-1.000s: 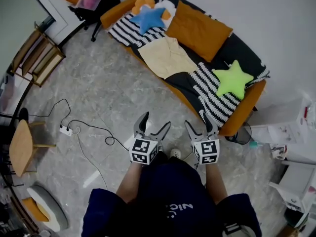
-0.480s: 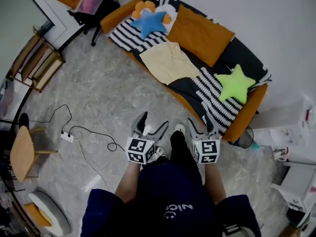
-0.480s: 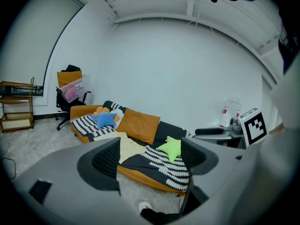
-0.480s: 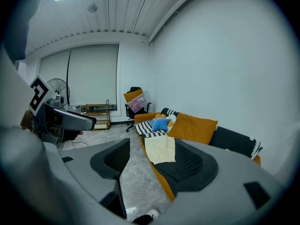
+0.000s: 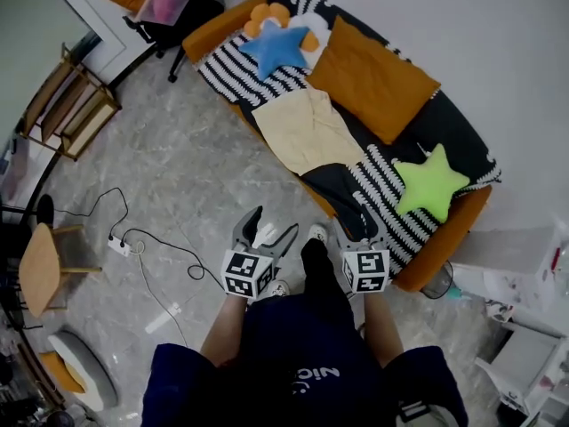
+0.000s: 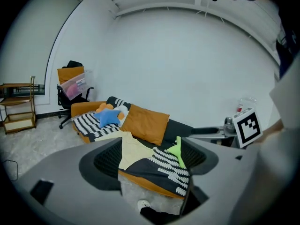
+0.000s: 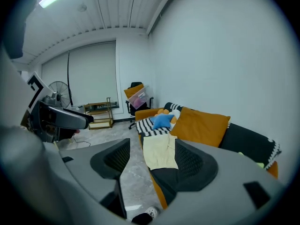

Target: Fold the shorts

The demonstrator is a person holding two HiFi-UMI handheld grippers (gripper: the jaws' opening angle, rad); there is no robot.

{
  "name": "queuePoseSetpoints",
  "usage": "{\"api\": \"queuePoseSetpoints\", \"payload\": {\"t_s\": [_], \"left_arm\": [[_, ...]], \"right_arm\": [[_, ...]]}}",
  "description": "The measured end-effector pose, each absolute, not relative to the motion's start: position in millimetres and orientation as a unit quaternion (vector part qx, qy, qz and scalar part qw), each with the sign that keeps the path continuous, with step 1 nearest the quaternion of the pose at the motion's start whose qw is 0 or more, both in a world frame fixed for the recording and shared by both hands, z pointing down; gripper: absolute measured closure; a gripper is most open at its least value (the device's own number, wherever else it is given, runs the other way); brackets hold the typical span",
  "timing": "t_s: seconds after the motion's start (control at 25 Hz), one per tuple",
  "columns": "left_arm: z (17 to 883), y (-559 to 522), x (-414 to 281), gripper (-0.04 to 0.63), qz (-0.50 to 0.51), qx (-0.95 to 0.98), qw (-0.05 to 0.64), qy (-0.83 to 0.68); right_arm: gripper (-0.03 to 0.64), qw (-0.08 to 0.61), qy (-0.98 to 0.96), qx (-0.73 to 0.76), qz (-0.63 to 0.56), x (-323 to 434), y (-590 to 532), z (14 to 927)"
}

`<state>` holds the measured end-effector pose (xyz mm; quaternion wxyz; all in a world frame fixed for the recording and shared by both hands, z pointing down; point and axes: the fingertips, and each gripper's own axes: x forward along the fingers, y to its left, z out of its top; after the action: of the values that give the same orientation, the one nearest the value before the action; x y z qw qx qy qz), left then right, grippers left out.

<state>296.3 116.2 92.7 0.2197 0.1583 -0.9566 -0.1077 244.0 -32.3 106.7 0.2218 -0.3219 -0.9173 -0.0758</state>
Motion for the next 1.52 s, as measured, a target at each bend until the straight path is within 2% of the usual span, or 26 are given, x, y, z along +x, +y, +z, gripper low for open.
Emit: {"api": "queuePoseSetpoints", "payload": {"t_s": [0.44, 1.0, 1.52], "left_arm": [[99, 88, 164, 0.207, -0.114, 0.125, 0.236, -0.957], [108, 68, 84, 0.225, -0.093, 0.155, 0.257, -0.949], [127, 96, -26, 0.253, -0.006, 0.316, 0.284, -0.905]], "right_arm": [[0.341, 0.263, -0.889, -0.359, -0.108, 108, -47, 131], [0.351, 0.283, -0.904, -0.315, -0.065, 41, -73, 142], [0.356, 0.327, -0.932, -0.153, 0.021, -13, -64, 165]]}}
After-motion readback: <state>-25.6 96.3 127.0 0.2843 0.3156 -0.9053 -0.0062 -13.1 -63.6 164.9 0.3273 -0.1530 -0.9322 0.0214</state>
